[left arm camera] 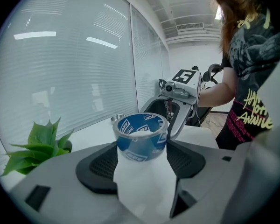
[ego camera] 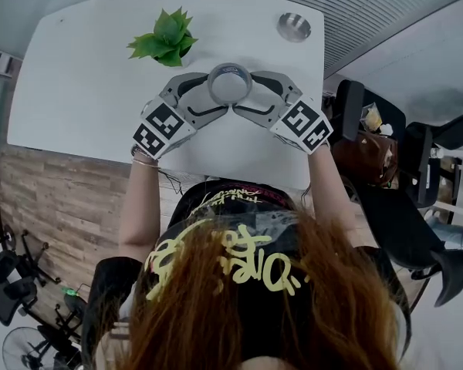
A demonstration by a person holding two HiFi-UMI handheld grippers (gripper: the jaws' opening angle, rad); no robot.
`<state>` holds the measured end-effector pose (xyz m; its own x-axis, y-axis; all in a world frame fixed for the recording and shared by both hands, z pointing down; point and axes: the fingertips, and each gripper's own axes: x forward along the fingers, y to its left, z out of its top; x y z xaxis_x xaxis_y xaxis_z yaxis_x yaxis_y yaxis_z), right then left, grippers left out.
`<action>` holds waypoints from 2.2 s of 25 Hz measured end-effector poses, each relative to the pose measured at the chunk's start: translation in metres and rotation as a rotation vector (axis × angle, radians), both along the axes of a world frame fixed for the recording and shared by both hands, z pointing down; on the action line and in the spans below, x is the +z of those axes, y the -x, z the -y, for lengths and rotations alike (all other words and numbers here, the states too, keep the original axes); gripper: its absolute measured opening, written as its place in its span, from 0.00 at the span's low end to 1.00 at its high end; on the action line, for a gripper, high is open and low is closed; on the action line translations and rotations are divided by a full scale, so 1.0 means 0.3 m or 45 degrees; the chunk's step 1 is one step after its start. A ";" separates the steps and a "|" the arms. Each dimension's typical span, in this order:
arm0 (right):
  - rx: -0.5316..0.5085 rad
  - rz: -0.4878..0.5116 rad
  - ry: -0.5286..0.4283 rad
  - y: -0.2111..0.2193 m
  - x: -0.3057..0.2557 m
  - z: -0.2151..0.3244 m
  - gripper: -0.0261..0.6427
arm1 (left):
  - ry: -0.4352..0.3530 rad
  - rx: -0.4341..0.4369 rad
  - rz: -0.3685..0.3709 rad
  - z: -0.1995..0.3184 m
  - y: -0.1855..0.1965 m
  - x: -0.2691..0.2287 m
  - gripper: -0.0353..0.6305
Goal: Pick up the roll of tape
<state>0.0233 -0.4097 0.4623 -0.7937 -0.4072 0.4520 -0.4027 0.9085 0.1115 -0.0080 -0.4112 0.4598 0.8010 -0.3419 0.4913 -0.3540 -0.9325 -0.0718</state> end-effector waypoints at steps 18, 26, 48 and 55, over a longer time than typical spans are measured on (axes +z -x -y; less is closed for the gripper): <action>-0.001 0.132 -0.121 0.000 -0.243 0.028 0.53 | -0.123 0.009 -0.120 0.027 -0.002 -0.242 0.54; -0.003 0.190 -0.175 0.001 -0.353 0.018 0.53 | -0.225 0.015 -0.139 0.015 -0.002 -0.357 0.54; 0.020 0.308 -0.210 -0.003 -0.506 -0.027 0.53 | -0.243 0.021 -0.328 -0.028 -0.002 -0.497 0.54; 0.036 0.316 -0.235 -0.027 -0.526 -0.056 0.53 | -0.265 0.020 -0.342 -0.054 -0.031 -0.516 0.54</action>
